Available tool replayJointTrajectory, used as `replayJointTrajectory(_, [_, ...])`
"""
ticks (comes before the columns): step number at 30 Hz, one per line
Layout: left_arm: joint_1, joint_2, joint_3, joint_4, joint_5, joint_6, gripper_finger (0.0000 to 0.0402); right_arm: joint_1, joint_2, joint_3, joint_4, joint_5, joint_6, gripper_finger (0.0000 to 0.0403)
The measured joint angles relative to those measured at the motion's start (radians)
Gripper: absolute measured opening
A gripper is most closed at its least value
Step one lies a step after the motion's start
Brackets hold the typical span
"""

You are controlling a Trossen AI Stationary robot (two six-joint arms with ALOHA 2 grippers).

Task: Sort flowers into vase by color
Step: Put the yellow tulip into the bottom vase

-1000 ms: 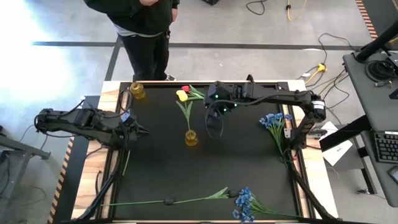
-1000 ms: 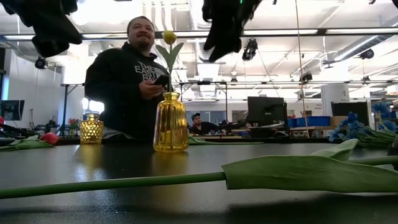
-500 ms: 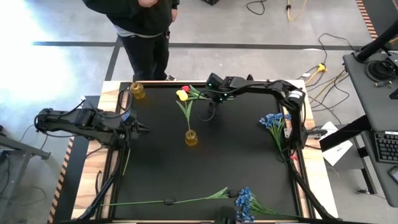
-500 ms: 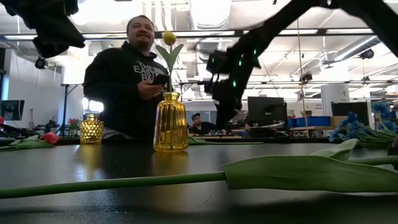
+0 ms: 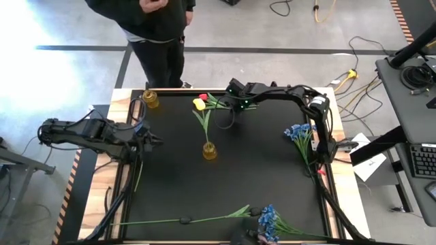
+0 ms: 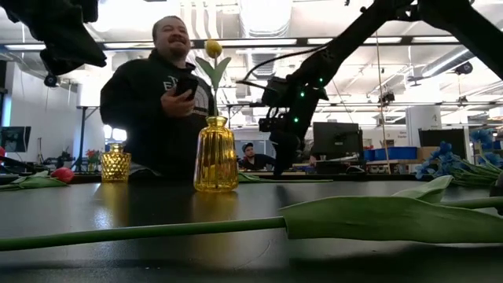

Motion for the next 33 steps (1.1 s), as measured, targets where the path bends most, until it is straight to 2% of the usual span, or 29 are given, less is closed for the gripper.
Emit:
replayJointTrajectory(7, [0.0,0.013,0.0,0.001,-0.019,0.007,0.0042,-0.023,0.041,-0.009,0.035,0.0,-0.002,0.0091])
replayJointTrajectory(16, [0.0,0.021,0.0,0.001,-0.019,0.007,0.0043,-0.025,0.044,-0.005,-0.047,0.001,0.003,0.0015])
replayJointTrajectory(20, [0.0,0.018,0.0,0.002,-0.019,0.007,0.0042,-0.018,0.013,-0.008,-0.175,0.019,0.006,0.001])
replayJointTrajectory(25, [0.0,0.01,0.0,0.009,-0.018,0.008,0.0042,0.003,-0.053,-0.018,-0.429,0.019,0.024,0.0009])
replayJointTrajectory(29, [0.0,0.006,0.0,0.01,-0.019,0.022,0.0042,0.039,-0.124,-0.047,-0.64,-0.021,0.055,0.0009])
replayJointTrajectory(33, [0.0,0.005,0.0,0.01,-0.019,0.042,0.0043,0.11,-0.206,-0.13,-0.706,-0.031,0.071,0.0009])
